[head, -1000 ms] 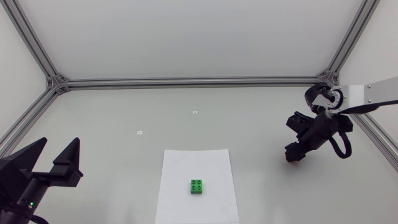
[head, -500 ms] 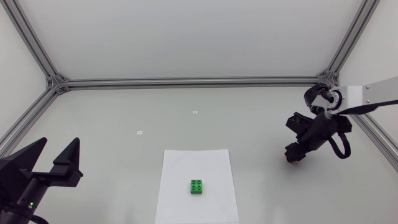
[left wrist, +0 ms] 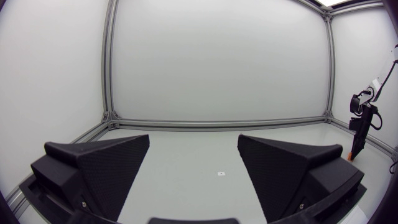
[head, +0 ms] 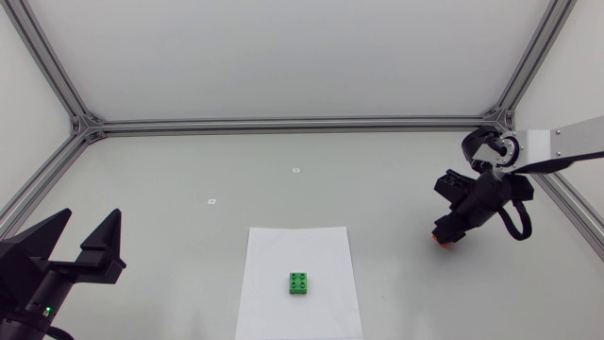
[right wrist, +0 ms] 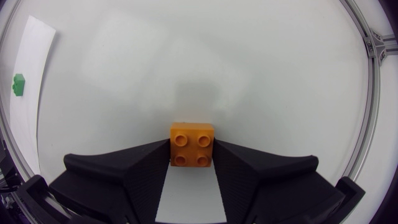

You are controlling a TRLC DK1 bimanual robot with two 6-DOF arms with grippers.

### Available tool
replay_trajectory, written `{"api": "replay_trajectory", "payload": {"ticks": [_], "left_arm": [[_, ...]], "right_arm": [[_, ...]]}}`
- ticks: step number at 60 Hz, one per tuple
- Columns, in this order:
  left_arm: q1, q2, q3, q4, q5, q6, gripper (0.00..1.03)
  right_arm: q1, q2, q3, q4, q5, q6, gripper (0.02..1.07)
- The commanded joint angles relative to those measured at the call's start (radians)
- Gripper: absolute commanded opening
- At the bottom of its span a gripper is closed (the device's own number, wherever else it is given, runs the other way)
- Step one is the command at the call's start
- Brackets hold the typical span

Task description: Pick up the orange 2x2 brick with the right arm and stack it on top of the green 2x2 brick in the center

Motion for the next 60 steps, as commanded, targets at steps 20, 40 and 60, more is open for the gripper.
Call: {"api": "replay_trajectory", "payload": {"ticks": [20, 40, 60], "left_arm": [[0.002, -0.008, -0.041, -0.015, 0.004, 0.013, 0.99], [0.002, -0.008, -0.041, -0.015, 0.004, 0.013, 0.99], [0.002, -0.008, -0.041, -0.015, 0.004, 0.013, 0.99]], "right_arm": [[-0.004, 0.009, 0.004, -0.001, -0.017, -0.001, 0.31], [0.053, -0.257, -0.056, -0.099, -0.048, -0.067, 0.17], [0.263, -0.445, -0.137, -0.199, -0.053, -0.082, 0.08]]}}
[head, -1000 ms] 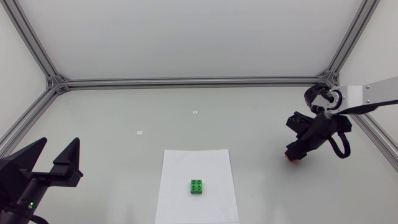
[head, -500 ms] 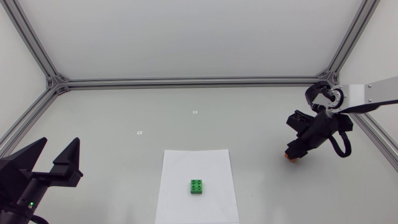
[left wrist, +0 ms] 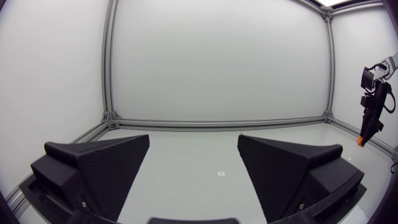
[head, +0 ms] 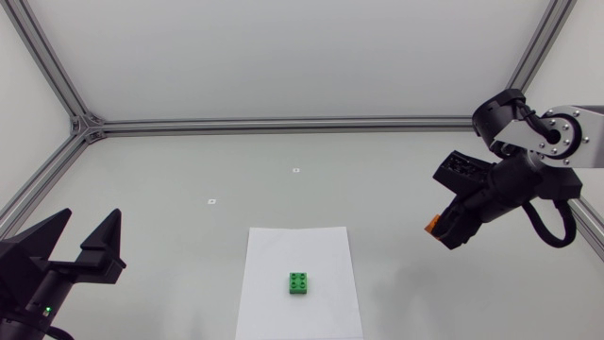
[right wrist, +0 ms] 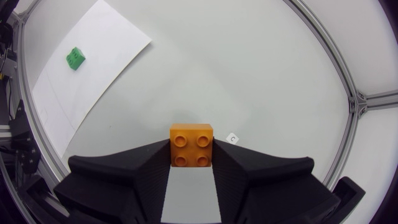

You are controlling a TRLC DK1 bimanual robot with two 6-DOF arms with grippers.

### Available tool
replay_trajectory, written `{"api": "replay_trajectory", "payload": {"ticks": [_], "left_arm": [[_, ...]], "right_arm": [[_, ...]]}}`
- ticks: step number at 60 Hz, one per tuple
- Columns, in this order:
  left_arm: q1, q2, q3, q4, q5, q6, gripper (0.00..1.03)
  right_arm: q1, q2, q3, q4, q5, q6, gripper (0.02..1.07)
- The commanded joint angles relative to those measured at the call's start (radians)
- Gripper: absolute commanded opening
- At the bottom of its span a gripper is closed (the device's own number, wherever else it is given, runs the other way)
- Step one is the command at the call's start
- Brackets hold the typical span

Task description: Pick up the orange 2x2 brick with the right arm and stack it on top of the green 2x2 brick in the center

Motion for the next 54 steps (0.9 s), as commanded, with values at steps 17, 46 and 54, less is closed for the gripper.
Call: {"api": "replay_trajectory", "payload": {"ticks": [17, 46, 54], "left_arm": [[0.003, -0.008, -0.041, -0.015, 0.004, 0.013, 0.99], [0.003, -0.008, -0.041, -0.015, 0.004, 0.013, 0.99], [0.003, -0.008, -0.041, -0.013, 0.004, 0.013, 0.99]], "right_arm": [[0.363, -0.107, -0.127, 0.015, 0.049, 0.013, 0.07], [0.714, 0.132, -0.018, 0.034, 0.104, 0.03, 0.07], [0.757, 0.215, 0.071, 0.009, 0.099, 0.07, 0.07]]}}
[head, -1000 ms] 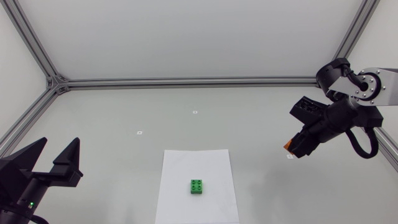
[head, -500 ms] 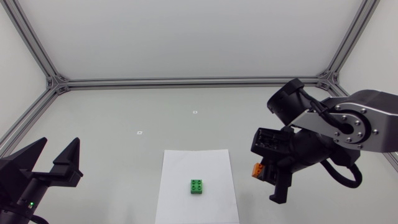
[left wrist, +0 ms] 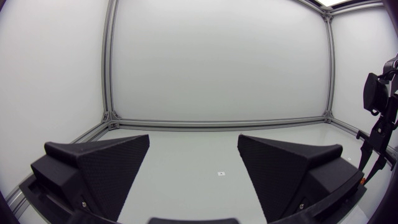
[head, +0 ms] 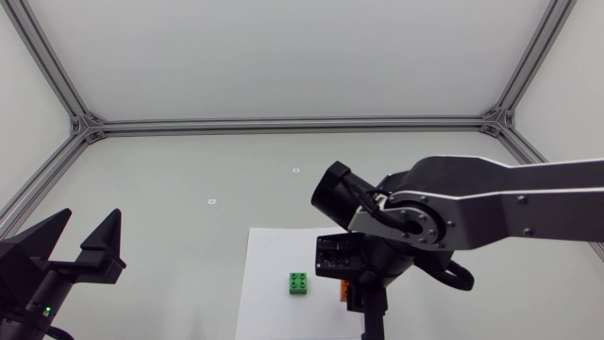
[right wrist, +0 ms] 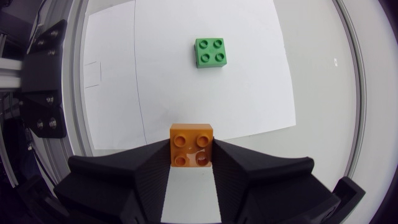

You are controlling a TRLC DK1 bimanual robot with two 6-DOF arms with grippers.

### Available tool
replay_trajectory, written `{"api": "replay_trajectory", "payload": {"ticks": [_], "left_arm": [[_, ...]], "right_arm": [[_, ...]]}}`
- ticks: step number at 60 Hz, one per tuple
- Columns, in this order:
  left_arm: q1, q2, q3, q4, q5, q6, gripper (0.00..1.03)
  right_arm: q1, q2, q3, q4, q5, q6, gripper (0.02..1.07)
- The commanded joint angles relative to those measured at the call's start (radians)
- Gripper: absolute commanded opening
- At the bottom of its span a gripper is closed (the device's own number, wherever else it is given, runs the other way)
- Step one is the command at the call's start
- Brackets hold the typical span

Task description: Pick up the orange 2x2 brick with the right arm and stack it on top of the green 2x2 brick in the center

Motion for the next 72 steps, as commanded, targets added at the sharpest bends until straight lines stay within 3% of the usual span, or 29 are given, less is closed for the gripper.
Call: {"api": "replay_trajectory", "payload": {"ticks": [1, 9, 32, 72], "left_arm": [[0.002, -0.008, -0.041, -0.013, 0.004, 0.013, 0.99], [0.002, -0.008, -0.041, -0.015, 0.004, 0.013, 0.99], [0.002, -0.008, -0.041, -0.015, 0.004, 0.013, 0.99], [0.002, -0.008, -0.041, -0.015, 0.004, 0.013, 0.99]], "right_arm": [[0.027, 0.058, 0.067, -0.015, -0.004, 0.024, 0.07], [0.039, 0.118, 0.136, -0.019, -0.05, 0.01, 0.07], [0.071, 0.262, 0.289, -0.03, -0.04, -0.001, 0.07], [0.067, 0.364, 0.341, -0.019, -0.025, -0.051, 0.07]]}}
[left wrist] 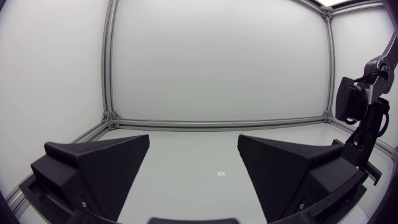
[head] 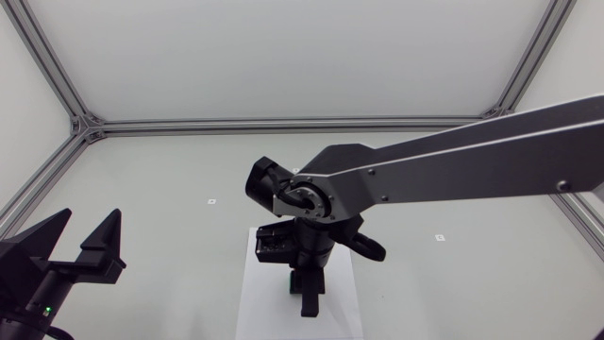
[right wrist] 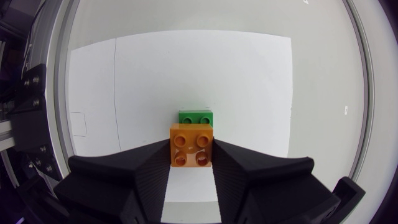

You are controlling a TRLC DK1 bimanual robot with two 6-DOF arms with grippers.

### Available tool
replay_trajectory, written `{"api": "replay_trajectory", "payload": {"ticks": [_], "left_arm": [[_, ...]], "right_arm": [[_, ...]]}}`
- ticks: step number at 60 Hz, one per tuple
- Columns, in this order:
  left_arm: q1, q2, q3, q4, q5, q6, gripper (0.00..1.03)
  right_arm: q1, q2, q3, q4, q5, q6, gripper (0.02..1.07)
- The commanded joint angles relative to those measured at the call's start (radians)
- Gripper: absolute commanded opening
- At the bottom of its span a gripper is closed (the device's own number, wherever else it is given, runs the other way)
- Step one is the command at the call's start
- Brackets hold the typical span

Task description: Pick up the orange 2x2 brick with the right arm and stack it on top of the green 2x2 brick in the center

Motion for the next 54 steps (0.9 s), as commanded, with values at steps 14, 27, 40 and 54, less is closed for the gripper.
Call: {"api": "replay_trajectory", "payload": {"ticks": [14, 27, 40, 54], "left_arm": [[0.003, -0.008, -0.041, -0.015, 0.004, 0.013, 0.99], [0.003, -0.008, -0.041, -0.015, 0.004, 0.013, 0.99], [0.003, -0.008, -0.041, -0.015, 0.004, 0.013, 0.99], [0.003, -0.008, -0.041, -0.013, 0.004, 0.013, 0.99]], "right_arm": [[0.009, 0.036, 0.031, -0.007, 0.011, -0.04, 0.07], [0.009, 0.048, 0.037, -0.007, 0.013, -0.044, 0.07], [0.009, 0.059, 0.042, -0.006, 0.013, -0.046, 0.07], [0.009, 0.066, 0.042, 0.002, 0.013, -0.046, 0.07]]}}
